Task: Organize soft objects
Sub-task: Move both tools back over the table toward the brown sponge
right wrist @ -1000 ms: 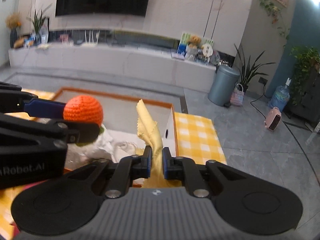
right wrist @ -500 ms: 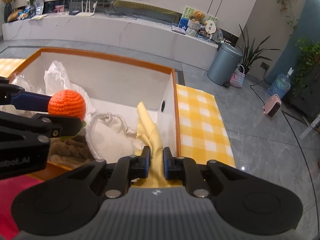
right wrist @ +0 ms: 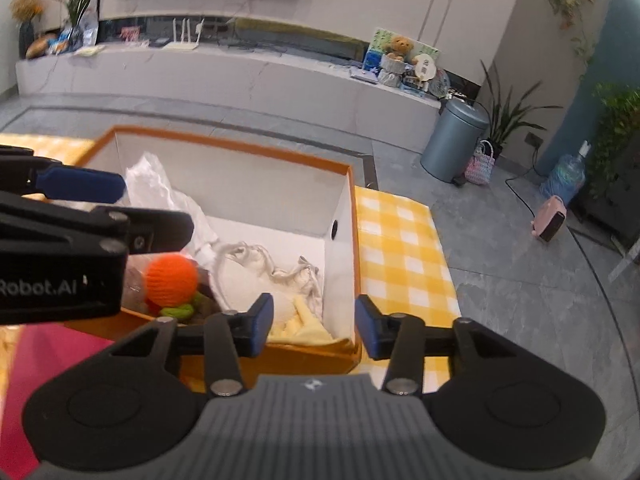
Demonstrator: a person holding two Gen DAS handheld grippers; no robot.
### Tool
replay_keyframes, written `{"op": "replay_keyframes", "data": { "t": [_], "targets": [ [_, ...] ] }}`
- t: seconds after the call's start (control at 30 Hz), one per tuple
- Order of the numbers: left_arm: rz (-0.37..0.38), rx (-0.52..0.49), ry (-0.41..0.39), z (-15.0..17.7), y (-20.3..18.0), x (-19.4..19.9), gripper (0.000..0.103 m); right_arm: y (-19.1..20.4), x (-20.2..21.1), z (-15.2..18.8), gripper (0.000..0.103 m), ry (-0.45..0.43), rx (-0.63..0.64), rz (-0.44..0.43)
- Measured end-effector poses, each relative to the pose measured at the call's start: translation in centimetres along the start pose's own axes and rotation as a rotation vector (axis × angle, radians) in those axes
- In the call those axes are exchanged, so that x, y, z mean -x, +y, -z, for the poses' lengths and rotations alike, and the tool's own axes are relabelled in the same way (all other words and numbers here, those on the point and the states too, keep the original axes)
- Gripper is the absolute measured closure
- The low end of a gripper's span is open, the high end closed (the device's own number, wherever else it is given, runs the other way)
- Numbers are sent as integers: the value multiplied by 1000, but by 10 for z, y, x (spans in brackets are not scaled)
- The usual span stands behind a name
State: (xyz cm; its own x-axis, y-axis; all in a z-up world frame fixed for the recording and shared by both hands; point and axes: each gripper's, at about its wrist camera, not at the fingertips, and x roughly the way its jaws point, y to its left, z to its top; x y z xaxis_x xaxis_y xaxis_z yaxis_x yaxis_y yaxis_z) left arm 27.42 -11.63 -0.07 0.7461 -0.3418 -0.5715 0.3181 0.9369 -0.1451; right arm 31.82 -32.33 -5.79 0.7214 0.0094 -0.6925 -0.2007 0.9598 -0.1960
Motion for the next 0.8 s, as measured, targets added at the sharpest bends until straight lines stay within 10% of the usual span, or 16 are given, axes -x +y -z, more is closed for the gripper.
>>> {"op": "replay_keyframes", "data": {
  "t": [0.5,0.8],
  "targets": [
    [-40,-135,-265,27,-36,128,26,45,144,71,34,-325,-129,-53],
    [-47,-169,-192,82,-45,150,26,86,154,145,34,-227,-287,-78]
  ]
}}
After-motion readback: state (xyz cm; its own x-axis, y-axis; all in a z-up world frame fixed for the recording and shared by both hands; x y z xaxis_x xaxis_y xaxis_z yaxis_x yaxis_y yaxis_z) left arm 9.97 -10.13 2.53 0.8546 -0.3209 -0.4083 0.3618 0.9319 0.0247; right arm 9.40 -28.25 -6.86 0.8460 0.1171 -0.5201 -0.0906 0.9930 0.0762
